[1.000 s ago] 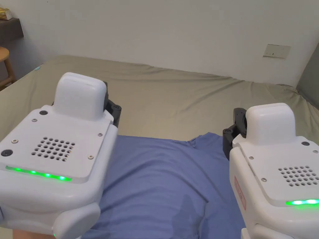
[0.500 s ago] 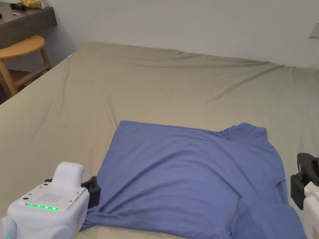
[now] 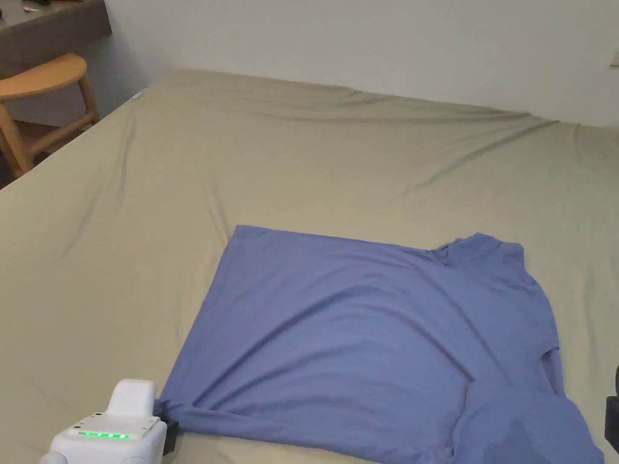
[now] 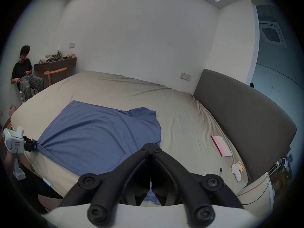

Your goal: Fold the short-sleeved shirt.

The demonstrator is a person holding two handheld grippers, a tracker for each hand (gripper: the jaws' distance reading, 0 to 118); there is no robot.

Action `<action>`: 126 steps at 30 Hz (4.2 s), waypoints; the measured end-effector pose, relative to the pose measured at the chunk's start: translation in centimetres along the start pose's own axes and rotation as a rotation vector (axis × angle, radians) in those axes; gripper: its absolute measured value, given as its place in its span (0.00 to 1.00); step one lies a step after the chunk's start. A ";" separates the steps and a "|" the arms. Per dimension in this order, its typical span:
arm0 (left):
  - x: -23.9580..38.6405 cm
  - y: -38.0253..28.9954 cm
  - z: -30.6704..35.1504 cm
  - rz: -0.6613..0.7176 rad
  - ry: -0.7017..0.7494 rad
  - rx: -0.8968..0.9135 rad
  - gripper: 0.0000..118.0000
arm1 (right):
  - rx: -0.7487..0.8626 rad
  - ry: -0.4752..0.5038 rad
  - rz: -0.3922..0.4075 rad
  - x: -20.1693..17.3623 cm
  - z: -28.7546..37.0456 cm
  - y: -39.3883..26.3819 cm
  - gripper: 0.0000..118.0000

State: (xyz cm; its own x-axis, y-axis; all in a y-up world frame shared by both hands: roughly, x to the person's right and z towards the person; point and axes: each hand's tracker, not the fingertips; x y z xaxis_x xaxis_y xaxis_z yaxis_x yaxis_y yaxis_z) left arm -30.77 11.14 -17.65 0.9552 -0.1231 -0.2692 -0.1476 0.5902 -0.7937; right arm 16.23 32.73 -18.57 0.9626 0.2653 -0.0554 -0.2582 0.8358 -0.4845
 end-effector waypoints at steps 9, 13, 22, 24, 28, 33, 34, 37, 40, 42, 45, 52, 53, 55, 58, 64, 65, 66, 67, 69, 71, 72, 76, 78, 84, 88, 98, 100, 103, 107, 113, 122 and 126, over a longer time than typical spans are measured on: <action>0.0 0.8 2.7 0.017 -0.038 0.066 0.01 | -0.181 0.029 -0.049 2.6 -3.5 -3.3 0.01; 0.5 1.3 6.0 -0.018 -0.031 0.136 0.01 | -0.406 0.046 -0.067 4.4 -7.5 -8.1 0.81; 1.6 1.5 6.0 -0.080 0.014 0.119 0.01 | -0.614 0.079 -0.117 5.5 -13.4 -16.4 0.89; 1.6 1.3 5.7 -0.081 0.018 0.103 0.01 | -0.617 0.103 -0.144 5.7 -14.1 -16.8 0.73; 1.7 1.2 4.8 -0.081 0.021 0.070 0.01 | -0.599 0.228 -0.181 5.1 -14.7 -17.3 0.10; 1.6 1.7 5.4 -0.046 0.023 0.085 0.01 | -0.523 0.193 -0.179 4.9 -13.3 -16.2 0.10; 1.6 1.9 5.7 -0.035 0.019 0.094 0.01 | -0.506 0.196 -0.181 5.2 -12.9 -15.9 0.10; 1.0 2.8 6.6 0.013 -0.001 0.143 0.01 | -0.394 0.229 -0.217 6.2 -11.1 -14.2 0.10; 0.7 4.3 7.2 0.054 -0.013 0.194 0.01 | -0.326 0.230 -0.224 6.8 -10.3 -11.9 0.10; 0.6 5.6 7.3 0.061 -0.013 0.220 0.01 | -0.310 0.230 -0.235 7.1 -10.6 -10.4 0.10; 0.5 7.9 6.7 0.076 -0.015 0.248 0.01 | -0.276 0.233 -0.272 7.4 -11.8 -8.1 0.10; 1.2 13.3 2.5 0.072 -0.010 0.245 0.01 | -0.349 0.179 -0.300 7.0 -19.0 -4.9 0.10; 1.4 13.8 1.5 0.075 -0.013 0.233 0.01 | -0.369 0.176 -0.323 6.8 -20.3 -4.8 0.10; 1.8 14.7 -0.5 0.070 -0.011 0.192 0.01 | -0.411 0.172 -0.346 6.6 -22.9 -4.9 0.10; 2.8 15.5 -3.7 0.050 0.003 0.146 0.01 | -0.449 0.154 -0.325 5.7 -26.4 -5.2 0.10; 4.5 16.3 -8.4 -0.002 0.019 0.061 0.01 | -0.535 0.132 -0.253 4.5 -31.4 -5.8 0.10; 4.8 16.4 -9.0 -0.017 0.019 0.046 0.01 | -0.550 0.119 -0.249 4.5 -32.0 -5.8 0.10; 5.0 16.5 -9.5 -0.031 0.019 0.030 0.01 | -0.546 0.124 -0.252 4.5 -32.5 -5.7 0.10; 5.1 16.5 -10.0 -0.047 0.011 0.012 0.01 | -0.550 0.127 -0.249 4.6 -32.9 -5.5 0.10; 5.5 16.3 -10.3 -0.066 0.023 0.015 0.01 | -0.542 0.123 -0.249 4.6 -33.5 -5.1 0.12; 5.5 16.5 -10.1 -0.074 0.029 0.032 0.10 | -0.497 0.100 -0.227 4.4 -33.9 -4.4 0.38; 5.5 16.6 -9.9 -0.075 0.036 0.036 0.18 | -0.476 0.061 -0.200 4.5 -34.2 -4.0 0.60; 4.7 18.0 -7.7 -0.046 0.033 0.076 1.00 | -0.404 0.004 -0.226 5.9 -33.0 -1.2 0.87; 4.5 18.8 -4.7 -0.020 0.002 0.207 0.98 | -0.317 0.028 -0.254 6.5 -30.6 0.8 0.87; 4.7 21.7 7.2 0.011 -0.034 0.520 0.98 | 0.030 0.052 -0.106 4.0 -18.6 8.0 0.87; 5.2 22.0 15.4 0.032 -0.035 0.715 0.86 | 0.257 0.056 -0.044 1.1 -10.1 11.6 0.85; 9.2 19.2 24.0 -0.058 -0.008 0.925 0.03 | 0.443 0.035 0.099 -5.0 -1.6 11.6 0.05; 9.8 18.5 24.2 -0.088 0.005 0.932 0.00 | 0.427 0.054 0.110 -5.2 -1.6 11.1 0.01; 9.9 17.8 24.3 -0.111 -0.035 0.913 0.00 | 0.414 0.073 0.108 -5.3 -1.4 10.7 0.01; 9.9 17.5 23.7 -0.124 -0.021 0.896 0.00 | 0.416 0.062 0.130 -5.5 -1.5 10.5 0.01; 9.8 17.4 20.7 -0.126 -0.018 0.824 0.00 | 0.397 0.060 0.123 -5.6 -2.7 10.1 0.01; 5.4 14.5 6.7 0.061 -0.133 0.320 0.38 | 0.278 0.058 0.090 -3.8 -5.9 7.6 0.01; 3.0 11.8 -1.7 0.160 -0.093 0.037 0.95 | 0.179 0.052 0.052 -1.9 -7.6 5.9 0.01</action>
State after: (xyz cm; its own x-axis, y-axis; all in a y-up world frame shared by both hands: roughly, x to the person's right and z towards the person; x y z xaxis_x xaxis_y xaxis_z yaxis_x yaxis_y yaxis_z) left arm -30.12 16.40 -28.72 0.9404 0.0479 -0.3368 -0.2911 0.6257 -0.7237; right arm 13.47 33.45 -27.96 0.9494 0.2889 -0.1231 -0.3135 0.8952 -0.3167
